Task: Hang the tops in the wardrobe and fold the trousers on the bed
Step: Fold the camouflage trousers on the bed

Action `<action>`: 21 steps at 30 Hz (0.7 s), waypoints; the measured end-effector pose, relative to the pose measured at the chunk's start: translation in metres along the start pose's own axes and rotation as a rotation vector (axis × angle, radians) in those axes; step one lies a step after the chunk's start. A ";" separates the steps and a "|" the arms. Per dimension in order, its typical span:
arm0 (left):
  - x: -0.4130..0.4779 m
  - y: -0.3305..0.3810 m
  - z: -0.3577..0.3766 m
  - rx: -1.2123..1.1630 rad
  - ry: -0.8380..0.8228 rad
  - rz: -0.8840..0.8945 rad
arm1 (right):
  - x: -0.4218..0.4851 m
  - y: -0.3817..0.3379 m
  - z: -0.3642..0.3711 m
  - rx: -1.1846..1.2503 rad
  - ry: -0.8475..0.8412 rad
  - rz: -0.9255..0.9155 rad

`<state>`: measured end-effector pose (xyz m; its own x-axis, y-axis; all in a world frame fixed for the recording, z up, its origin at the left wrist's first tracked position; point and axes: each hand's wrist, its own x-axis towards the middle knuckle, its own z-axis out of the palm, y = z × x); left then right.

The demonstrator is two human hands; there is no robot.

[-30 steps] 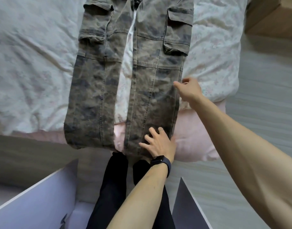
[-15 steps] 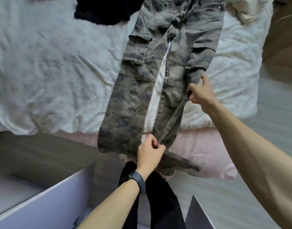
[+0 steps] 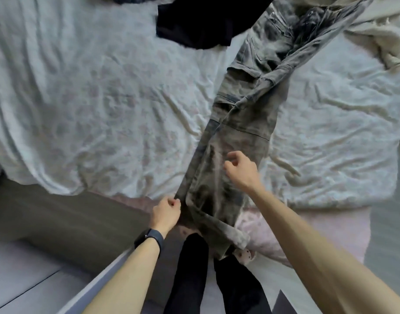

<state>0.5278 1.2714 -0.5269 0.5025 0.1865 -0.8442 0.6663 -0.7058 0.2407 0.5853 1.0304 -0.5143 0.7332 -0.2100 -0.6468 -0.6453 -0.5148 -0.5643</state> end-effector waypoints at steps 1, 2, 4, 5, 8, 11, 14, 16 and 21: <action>-0.005 0.004 0.005 -0.014 -0.016 0.007 | -0.015 0.015 0.009 -0.005 0.037 0.014; -0.008 0.007 0.012 -0.011 -0.028 -0.007 | -0.029 0.030 0.021 -0.026 0.033 0.032; -0.017 0.017 0.033 0.042 -0.059 -0.057 | -0.058 0.056 0.041 -0.151 -0.061 0.060; -0.020 0.021 0.043 0.072 -0.072 -0.093 | -0.071 0.066 0.052 -0.249 -0.133 0.066; -0.025 0.027 0.065 0.080 -0.043 -0.179 | -0.104 0.083 0.079 -0.349 -0.266 0.070; -0.022 0.012 0.064 0.119 -0.038 -0.160 | -0.124 0.082 0.098 -0.185 -0.448 0.115; -0.015 -0.027 0.044 0.183 -0.034 -0.066 | -0.129 0.083 0.106 -0.119 -0.494 0.143; -0.007 -0.052 0.025 0.264 0.031 -0.058 | -0.118 0.081 0.103 -0.137 -0.327 0.118; 0.009 -0.051 -0.001 0.384 0.044 0.068 | -0.051 0.044 0.065 0.115 0.139 0.099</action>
<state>0.4992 1.3095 -0.5460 0.5674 0.1538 -0.8090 0.3798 -0.9205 0.0914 0.5053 1.0726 -0.5397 0.6825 -0.3718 -0.6293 -0.7300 -0.3892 -0.5618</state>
